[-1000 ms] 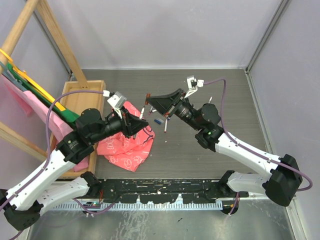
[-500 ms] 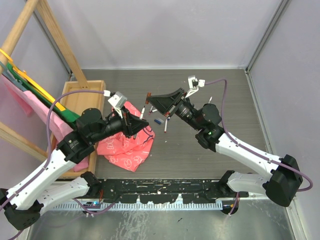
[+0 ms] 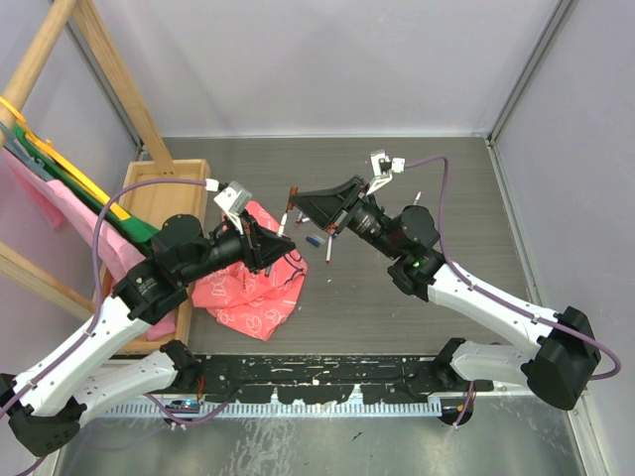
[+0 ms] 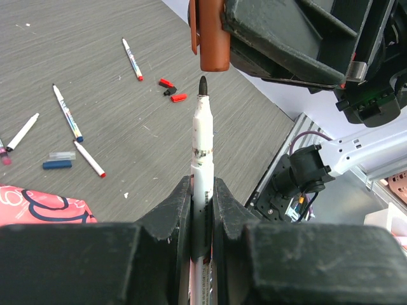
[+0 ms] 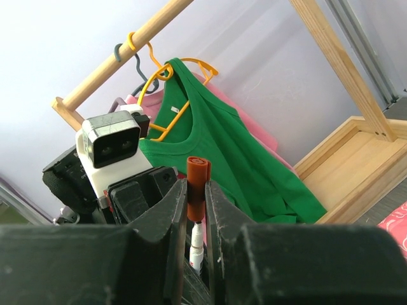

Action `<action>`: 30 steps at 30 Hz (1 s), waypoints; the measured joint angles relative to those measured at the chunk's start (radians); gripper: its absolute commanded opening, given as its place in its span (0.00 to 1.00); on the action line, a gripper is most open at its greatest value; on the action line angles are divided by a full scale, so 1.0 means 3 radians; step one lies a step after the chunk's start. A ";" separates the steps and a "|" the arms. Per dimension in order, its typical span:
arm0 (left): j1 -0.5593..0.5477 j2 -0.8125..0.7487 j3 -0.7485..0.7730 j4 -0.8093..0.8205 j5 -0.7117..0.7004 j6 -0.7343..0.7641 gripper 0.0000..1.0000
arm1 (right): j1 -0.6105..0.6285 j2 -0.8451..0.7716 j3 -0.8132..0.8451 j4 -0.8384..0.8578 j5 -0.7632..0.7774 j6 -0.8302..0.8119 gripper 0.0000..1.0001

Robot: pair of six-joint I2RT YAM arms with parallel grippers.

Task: Insert the pens into the pen caps
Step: Insert the pen cap onto the pen.

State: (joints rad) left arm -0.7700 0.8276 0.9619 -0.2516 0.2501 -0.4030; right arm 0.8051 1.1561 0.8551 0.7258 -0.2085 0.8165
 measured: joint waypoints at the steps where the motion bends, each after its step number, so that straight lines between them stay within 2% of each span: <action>1: 0.0000 0.0000 0.0000 0.0000 0.0000 -0.0001 0.00 | 0.0000 0.0000 0.0000 0.0000 -0.0008 0.0001 0.00; 30: 0.0000 0.0014 0.0000 -0.0006 -0.0011 -0.0004 0.00 | 0.0000 0.0076 -0.0003 0.0046 -0.0126 0.0103 0.00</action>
State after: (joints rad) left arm -0.7700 0.8318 0.9619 -0.2535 0.2466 -0.4042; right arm 0.8051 1.1790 0.8543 0.7395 -0.2462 0.8474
